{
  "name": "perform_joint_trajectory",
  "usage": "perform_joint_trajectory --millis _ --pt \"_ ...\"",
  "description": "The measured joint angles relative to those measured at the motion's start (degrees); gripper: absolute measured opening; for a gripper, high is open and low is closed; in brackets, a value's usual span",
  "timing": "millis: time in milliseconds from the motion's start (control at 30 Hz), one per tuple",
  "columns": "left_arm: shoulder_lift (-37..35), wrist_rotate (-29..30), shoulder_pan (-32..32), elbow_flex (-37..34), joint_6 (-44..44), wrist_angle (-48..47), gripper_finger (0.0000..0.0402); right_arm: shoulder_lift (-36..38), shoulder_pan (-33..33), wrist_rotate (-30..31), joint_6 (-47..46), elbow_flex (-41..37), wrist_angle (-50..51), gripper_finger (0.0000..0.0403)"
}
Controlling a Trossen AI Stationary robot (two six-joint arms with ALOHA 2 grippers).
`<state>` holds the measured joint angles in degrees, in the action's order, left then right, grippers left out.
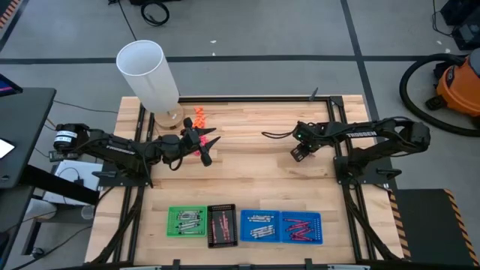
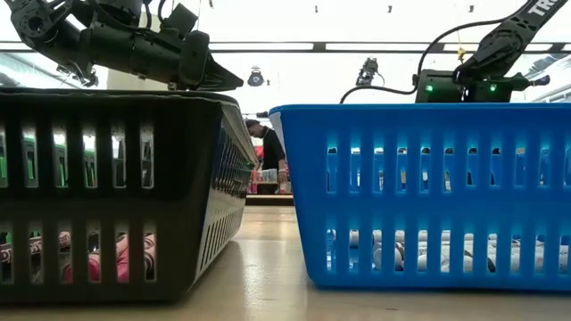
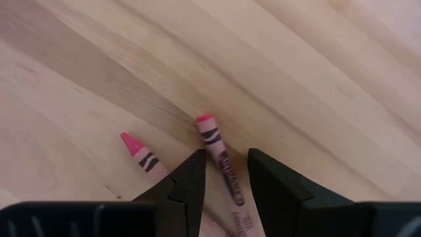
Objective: Sort crayons
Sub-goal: Put the pink crayon into the black bin
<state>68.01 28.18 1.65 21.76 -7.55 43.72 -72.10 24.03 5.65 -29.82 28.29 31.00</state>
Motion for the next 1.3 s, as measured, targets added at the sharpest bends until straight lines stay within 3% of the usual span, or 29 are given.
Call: perform_joint_trajectory --millis 133,433,667,767,967,1100,1300 --pt "0.0 0.0 0.0 0.0 0.0 -0.02 0.0176 0.0 0.02 -0.39 -0.02 0.0 0.05 0.0114" --pt "0.0 0.0 0.0 0.0 -0.02 -0.04 0.0176 0.04 0.04 -2.26 0.16 0.07 -1.06 0.0024" --pt "0.0 -0.38 0.0 0.0 0.69 -0.3 0.0176 0.1 -1.26 -4.04 0.94 1.33 -2.19 0.0032" --pt "0.0 -6.6 0.02 0.02 1.46 -1.7 0.0176 0.39 -2.86 -4.02 1.52 3.05 -2.97 0.0034" --pt "0.63 -33.12 0.1 0.07 1.53 -2.08 0.0176 0.7 -8.59 -8.9 6.91 4.81 -17.69 0.0035" --pt "0.61 -35.28 -0.42 0.07 1.53 -3.52 0.0176 0.7 -12.62 -14.54 9.8 4.83 -29.83 0.0036" --pt "0.63 -35.38 -1.82 0.02 4.91 -4.27 0.0176 0.61 -18.73 -15.82 13.73 4.83 -42.18 0.0036"
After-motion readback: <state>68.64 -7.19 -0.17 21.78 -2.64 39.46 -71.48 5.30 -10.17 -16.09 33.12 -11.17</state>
